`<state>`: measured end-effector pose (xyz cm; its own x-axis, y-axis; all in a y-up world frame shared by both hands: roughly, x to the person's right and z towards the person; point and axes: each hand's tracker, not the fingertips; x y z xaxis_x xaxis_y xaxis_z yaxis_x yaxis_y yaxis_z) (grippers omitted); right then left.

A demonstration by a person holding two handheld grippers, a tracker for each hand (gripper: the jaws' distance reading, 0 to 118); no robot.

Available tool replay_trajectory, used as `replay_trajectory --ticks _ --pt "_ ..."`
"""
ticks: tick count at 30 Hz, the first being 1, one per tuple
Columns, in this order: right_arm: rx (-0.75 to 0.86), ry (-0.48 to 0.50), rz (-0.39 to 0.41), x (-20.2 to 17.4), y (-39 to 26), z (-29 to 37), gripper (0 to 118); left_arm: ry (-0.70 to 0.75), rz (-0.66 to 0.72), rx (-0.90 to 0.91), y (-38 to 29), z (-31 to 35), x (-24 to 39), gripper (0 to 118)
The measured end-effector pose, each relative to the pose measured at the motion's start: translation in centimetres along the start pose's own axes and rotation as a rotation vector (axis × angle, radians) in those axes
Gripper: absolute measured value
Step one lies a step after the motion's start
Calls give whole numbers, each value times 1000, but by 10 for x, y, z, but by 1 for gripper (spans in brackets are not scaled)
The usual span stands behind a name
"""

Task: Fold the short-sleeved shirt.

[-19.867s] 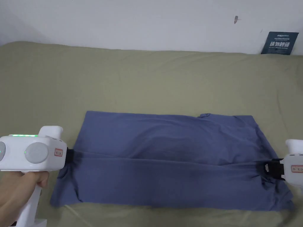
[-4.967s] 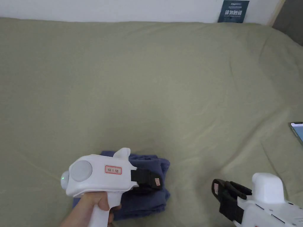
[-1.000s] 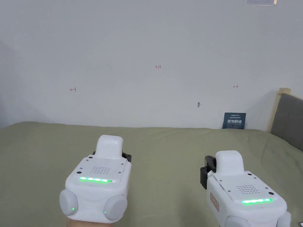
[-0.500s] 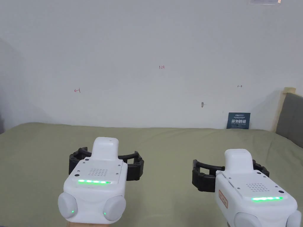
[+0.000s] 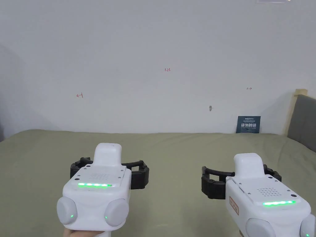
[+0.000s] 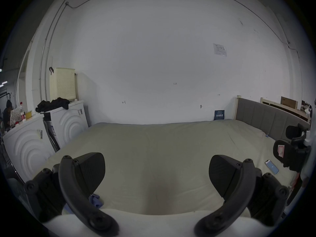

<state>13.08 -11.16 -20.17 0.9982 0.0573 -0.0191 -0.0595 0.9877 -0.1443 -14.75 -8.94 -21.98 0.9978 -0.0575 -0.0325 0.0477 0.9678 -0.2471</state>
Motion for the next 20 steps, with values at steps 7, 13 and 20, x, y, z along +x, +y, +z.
replay_trajectory --ticks 7,13,20 --pt "4 3 1 0 1 1 118 20 -54 20 4 6 7 118" --pt "-3 5 -8 3 0 2 118 -6 -53 25 5 10 10 118" --pt "-8 8 -14 4 -1 2 118 30 -49 -103 7 5 9 118"
